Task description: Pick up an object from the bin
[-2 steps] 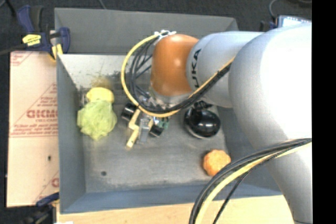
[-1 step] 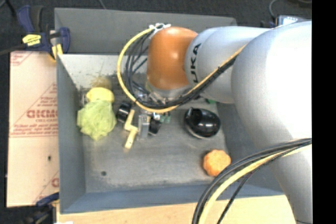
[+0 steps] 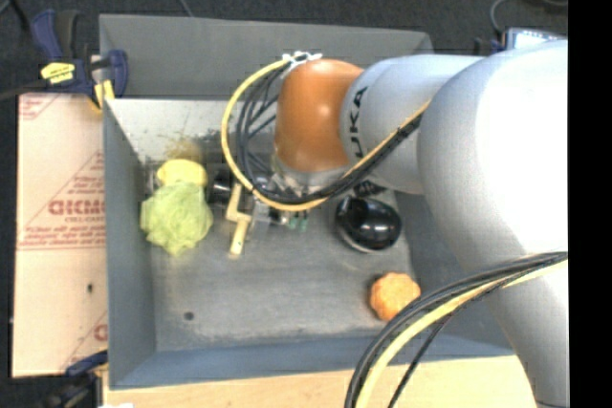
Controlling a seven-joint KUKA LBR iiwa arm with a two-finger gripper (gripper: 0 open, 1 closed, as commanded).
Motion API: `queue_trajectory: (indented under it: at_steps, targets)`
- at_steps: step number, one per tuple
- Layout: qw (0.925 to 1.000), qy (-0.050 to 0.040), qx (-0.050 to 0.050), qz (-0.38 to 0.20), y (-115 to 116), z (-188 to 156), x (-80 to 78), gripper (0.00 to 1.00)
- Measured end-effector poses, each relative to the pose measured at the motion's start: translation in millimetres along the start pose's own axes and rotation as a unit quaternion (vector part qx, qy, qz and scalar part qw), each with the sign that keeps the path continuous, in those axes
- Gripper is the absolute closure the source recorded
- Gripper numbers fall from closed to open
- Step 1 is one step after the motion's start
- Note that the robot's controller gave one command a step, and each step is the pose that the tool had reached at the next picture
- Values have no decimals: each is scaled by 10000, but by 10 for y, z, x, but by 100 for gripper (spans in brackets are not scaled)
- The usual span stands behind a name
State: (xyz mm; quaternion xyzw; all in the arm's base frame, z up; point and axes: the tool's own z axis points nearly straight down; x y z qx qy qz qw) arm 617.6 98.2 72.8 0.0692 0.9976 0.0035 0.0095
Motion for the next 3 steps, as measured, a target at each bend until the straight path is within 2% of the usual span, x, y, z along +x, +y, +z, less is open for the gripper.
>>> queue_trajectory:
  at_steps: [2,3]
  targets:
    - [10000,26,11,-3,-7,-44,18,100]
    - [10000,60,24,-2,-16,-246,33,100]
